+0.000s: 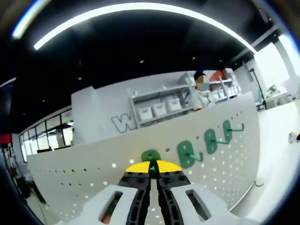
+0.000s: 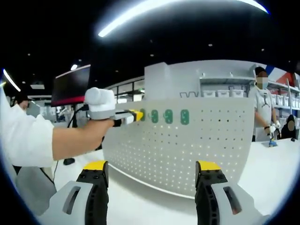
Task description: Insert the hook assembly into the mounting plate slot until the hook locks in place.
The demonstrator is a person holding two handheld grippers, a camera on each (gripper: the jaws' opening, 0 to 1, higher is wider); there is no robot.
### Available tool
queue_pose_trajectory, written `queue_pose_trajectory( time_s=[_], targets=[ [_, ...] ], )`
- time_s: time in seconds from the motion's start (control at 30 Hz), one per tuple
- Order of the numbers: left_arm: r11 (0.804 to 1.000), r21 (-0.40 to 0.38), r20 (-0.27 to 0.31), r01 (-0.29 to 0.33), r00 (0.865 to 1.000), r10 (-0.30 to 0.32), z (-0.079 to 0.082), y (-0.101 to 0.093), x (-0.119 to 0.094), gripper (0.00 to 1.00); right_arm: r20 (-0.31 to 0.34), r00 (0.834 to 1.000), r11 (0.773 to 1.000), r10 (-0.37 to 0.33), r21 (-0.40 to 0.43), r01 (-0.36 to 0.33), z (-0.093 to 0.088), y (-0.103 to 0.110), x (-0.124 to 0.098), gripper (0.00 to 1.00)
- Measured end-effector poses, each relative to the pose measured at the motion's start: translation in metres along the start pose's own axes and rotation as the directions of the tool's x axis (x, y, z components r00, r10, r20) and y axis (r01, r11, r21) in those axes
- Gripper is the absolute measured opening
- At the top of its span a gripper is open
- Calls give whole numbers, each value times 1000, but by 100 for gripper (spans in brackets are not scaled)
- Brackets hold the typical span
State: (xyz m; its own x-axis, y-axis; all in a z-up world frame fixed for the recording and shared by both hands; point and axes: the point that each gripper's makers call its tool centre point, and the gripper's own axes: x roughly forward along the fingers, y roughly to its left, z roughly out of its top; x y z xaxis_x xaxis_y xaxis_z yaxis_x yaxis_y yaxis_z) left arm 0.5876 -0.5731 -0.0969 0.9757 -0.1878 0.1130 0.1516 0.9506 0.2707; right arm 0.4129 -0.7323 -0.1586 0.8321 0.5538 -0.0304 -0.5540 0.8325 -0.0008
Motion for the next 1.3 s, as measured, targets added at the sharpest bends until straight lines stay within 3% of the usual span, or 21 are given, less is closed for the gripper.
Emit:
queue_pose_trajectory(
  time_s=[0.5, 0.83, 1.17, 1.3],
  targets=[
    [986, 162, -7, -27, 1000, 28, -2, -2, 5, 4, -18, 1000, 1000, 16, 4, -16, -6, 2, 2, 76],
    [999, 25, 12, -23, 1000, 22, -4, 1, 7, 5, -22, 1000, 1000, 17, 4, -17, -6, 3, 3, 75],
    [1000, 2, -4, 0, 1000, 0, -5, -3, 5, 10, -15, 1000, 1000, 14, -1, -14, -2, 3, 0, 75],
    [1000, -3, -12, 6, 1000, -6, -2, -5, -3, 16, -12, 1000, 1000, 12, 0, -12, -1, 3, -1, 75]
  ],
)
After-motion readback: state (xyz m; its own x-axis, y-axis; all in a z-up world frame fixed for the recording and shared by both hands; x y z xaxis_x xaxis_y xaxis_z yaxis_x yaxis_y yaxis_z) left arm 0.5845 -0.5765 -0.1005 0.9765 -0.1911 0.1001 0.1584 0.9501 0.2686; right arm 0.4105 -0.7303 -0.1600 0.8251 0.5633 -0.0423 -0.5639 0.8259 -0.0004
